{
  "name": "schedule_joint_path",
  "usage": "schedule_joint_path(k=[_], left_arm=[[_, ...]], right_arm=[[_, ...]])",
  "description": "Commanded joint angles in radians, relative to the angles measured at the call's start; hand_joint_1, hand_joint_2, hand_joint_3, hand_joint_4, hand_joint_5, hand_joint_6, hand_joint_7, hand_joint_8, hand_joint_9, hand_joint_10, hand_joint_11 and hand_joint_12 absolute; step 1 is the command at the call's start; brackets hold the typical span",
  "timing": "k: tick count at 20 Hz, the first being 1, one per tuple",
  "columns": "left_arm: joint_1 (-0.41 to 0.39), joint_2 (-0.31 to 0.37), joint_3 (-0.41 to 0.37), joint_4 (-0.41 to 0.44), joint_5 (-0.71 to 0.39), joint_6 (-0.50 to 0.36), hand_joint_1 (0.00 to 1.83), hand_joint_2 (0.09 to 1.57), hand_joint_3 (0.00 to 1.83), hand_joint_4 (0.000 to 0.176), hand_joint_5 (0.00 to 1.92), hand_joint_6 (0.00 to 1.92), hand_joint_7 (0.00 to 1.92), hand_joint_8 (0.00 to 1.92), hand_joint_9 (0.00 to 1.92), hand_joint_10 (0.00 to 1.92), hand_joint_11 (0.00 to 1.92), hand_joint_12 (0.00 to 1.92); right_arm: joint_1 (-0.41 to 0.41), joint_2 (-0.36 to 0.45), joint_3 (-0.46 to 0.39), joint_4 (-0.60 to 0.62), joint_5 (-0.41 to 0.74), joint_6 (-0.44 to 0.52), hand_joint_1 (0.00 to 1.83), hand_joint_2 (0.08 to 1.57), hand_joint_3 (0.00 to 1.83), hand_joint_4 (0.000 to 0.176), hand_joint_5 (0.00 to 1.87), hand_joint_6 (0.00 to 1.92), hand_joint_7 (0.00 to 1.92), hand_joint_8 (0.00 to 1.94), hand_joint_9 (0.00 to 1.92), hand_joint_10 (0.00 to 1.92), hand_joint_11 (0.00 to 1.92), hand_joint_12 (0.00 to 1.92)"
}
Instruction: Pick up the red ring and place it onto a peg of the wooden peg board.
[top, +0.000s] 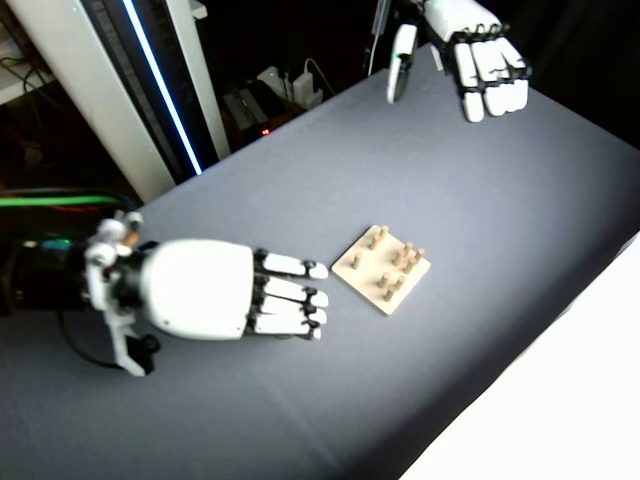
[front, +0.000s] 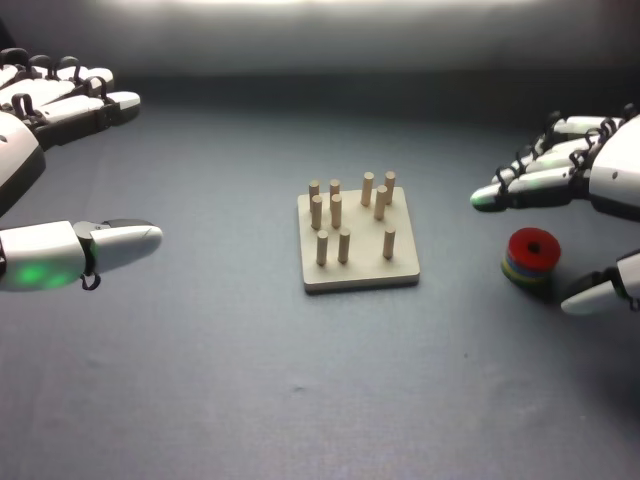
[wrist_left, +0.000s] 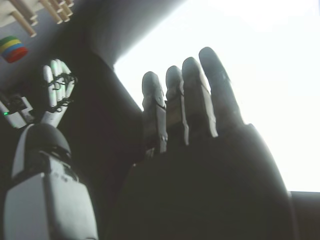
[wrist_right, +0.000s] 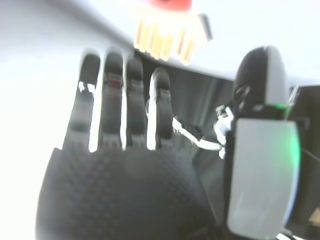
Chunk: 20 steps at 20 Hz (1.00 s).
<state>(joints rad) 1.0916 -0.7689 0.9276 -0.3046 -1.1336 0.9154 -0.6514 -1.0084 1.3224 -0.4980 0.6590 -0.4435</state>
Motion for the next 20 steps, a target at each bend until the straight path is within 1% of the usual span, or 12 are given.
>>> schedule_joint_path(k=[1, 3, 4, 5, 6, 7, 9, 12, 14, 16, 17, 20], left_arm=[[-0.007, -0.001, 0.002, 0.021, -0.117, -0.005, 0.39, 1.04, 0.0, 0.011, 0.37, 0.0, 0.24, 0.01, 0.19, 0.01, 0.0, 0.6], [-0.007, 0.0, 0.002, 0.022, -0.118, -0.006, 0.38, 1.03, 0.0, 0.021, 0.37, 0.0, 0.24, 0.0, 0.2, 0.01, 0.0, 0.61], [-0.006, 0.0, 0.002, 0.022, -0.121, -0.006, 0.39, 1.03, 0.0, 0.017, 0.37, 0.0, 0.25, 0.0, 0.21, 0.0, 0.0, 0.64], [-0.004, 0.0, 0.001, 0.022, -0.121, -0.006, 0.37, 1.03, 0.0, 0.021, 0.36, 0.0, 0.23, 0.0, 0.19, 0.0, 0.0, 0.64], [-0.002, 0.0, 0.001, 0.022, -0.121, -0.006, 0.38, 1.02, 0.0, 0.0, 0.38, 0.0, 0.24, 0.0, 0.2, 0.0, 0.0, 0.68], [-0.002, 0.0, 0.0, 0.022, -0.121, -0.007, 0.38, 1.02, 0.0, 0.0, 0.38, 0.0, 0.24, 0.0, 0.2, 0.0, 0.0, 0.68], [0.0, -0.002, 0.001, 0.022, -0.12, -0.008, 0.39, 1.03, 0.0, 0.0, 0.4, 0.0, 0.26, 0.0, 0.2, 0.0, 0.0, 0.58], [-0.001, -0.005, 0.002, 0.022, -0.118, -0.01, 0.41, 1.02, 0.0, 0.0, 0.4, 0.0, 0.28, 0.0, 0.24, 0.01, 0.0, 0.75], [-0.001, -0.006, 0.002, 0.023, -0.118, -0.01, 0.41, 1.02, 0.0, 0.0, 0.41, 0.0, 0.28, 0.0, 0.23, 0.0, 0.0, 0.7], [-0.001, -0.008, 0.002, 0.023, -0.116, -0.011, 0.43, 1.03, 0.0, 0.0, 0.39, 0.0, 0.24, 0.0, 0.19, 0.0, 0.0, 0.65], [-0.001, -0.008, 0.002, 0.023, -0.115, -0.011, 0.44, 1.04, 0.0, 0.0, 0.4, 0.0, 0.25, 0.0, 0.21, 0.01, 0.0, 0.69], [-0.001, -0.011, 0.003, 0.023, -0.114, -0.011, 0.44, 1.04, 0.0, 0.0, 0.4, 0.0, 0.25, 0.0, 0.21, 0.0, 0.0, 0.74]], right_arm=[[0.015, 0.001, 0.006, 0.032, 0.082, 0.002, 0.84, 0.92, 0.0, 0.096, 0.34, 0.0, 0.38, 0.0, 0.4, 0.0, 0.11, 0.74], [0.015, -0.002, 0.006, 0.03, 0.081, 0.002, 0.83, 0.93, 0.0, 0.105, 0.33, 0.0, 0.39, 0.0, 0.41, 0.0, 0.1, 0.83], [0.015, -0.002, 0.006, 0.03, 0.081, 0.003, 0.84, 0.93, 0.0, 0.095, 0.33, 0.0, 0.4, 0.0, 0.43, 0.0, 0.1, 0.88], [0.015, -0.001, 0.006, 0.03, 0.081, 0.004, 0.85, 0.94, 0.0, 0.105, 0.34, 0.0, 0.39, 0.0, 0.41, 0.0, 0.06, 0.88], [0.015, -0.001, 0.006, 0.029, 0.079, 0.006, 0.98, 0.95, 0.0, 0.092, 0.39, 0.0, 0.43, 0.0, 0.45, 0.01, 0.1, 0.94], [0.015, -0.001, 0.006, 0.028, 0.076, 0.006, 0.98, 0.95, 0.0, 0.092, 0.39, 0.0, 0.43, 0.0, 0.45, 0.01, 0.1, 0.94], [0.015, -0.001, 0.009, 0.018, 0.06, 0.006, 1.0, 0.96, 0.0, 0.056, 0.41, 0.0, 0.53, 0.0, 0.56, 0.02, 0.14, 1.09], [0.016, -0.016, 0.018, 0.0, 0.032, 0.006, 1.04, 0.96, 0.0, 0.043, 0.44, 0.0, 0.51, 0.0, 0.57, 0.01, 0.13, 1.18], [0.017, -0.029, 0.029, -0.004, 0.006, 0.006, 1.08, 0.96, 0.0, 0.038, 0.47, 0.0, 0.51, 0.0, 0.56, 0.0, 0.12, 1.14], [0.017, -0.043, 0.043, -0.005, -0.016, 0.006, 1.05, 0.96, 0.0, 0.049, 0.49, 0.0, 0.51, 0.0, 0.55, 0.0, 0.13, 1.1], [0.017, -0.048, 0.047, -0.005, -0.022, 0.006, 1.07, 0.95, 0.0, 0.029, 0.51, 0.01, 0.54, 0.01, 0.57, 0.01, 0.16, 1.11], [0.023, -0.061, 0.056, -0.012, -0.039, 0.006, 1.13, 0.92, 0.0, 0.004, 0.58, 0.01, 0.62, 0.01, 0.64, 0.02, 0.23, 1.11]])
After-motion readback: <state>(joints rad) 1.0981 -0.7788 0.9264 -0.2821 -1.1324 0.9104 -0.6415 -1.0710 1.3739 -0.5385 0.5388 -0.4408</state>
